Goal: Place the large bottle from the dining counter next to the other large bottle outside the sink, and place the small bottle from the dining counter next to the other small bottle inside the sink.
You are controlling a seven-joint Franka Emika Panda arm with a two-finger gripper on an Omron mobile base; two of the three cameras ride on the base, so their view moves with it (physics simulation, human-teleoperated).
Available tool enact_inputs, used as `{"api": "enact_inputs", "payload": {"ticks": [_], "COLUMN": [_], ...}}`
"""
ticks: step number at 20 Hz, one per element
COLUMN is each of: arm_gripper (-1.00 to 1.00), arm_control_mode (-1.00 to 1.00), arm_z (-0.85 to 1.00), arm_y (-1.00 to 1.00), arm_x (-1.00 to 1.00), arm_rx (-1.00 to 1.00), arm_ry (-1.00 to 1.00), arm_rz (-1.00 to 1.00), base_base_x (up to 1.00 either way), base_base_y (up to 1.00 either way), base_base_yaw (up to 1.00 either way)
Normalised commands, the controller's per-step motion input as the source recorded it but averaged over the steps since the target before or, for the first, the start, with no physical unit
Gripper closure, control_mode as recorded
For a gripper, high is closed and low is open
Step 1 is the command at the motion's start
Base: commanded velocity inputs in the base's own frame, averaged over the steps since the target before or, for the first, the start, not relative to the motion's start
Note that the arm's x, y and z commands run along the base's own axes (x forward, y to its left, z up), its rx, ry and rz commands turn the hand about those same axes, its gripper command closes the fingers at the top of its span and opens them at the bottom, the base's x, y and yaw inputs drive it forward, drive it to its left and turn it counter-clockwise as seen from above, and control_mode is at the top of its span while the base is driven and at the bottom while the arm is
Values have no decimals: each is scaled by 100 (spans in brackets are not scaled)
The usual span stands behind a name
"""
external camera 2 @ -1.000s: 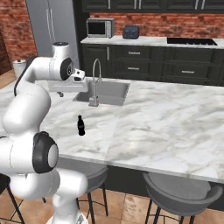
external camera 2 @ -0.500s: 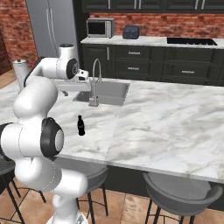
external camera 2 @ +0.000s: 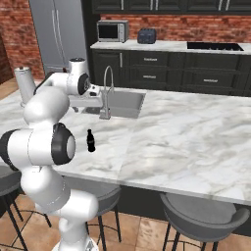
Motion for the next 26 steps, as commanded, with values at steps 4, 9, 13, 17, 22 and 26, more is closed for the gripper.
{"api": "enact_inputs", "payload": {"ticks": [4,9,13,17,22,26], "arm_gripper": [-100,-100,-100,-100,-100,-100], "arm_control_mode": [-100,-100,-100,-100,-100,-100], "arm_z": [-17,-8,-12,-21,-17,0], "arm_y": [4,0,0,0,0,0], "arm_x": [11,0,-17,-21,-24,13], "arm_rx": [0,0,0,0,0,0], "arm_ry": [0,0,0,0,0,0], "arm_rz": [0,0,0,0,0,0], "base_base_x": [0,0,0,0,0,0], "base_base_y": [0,0,0,0,0,0], "base_base_yaw": [0,0,0,0,0,0]}}
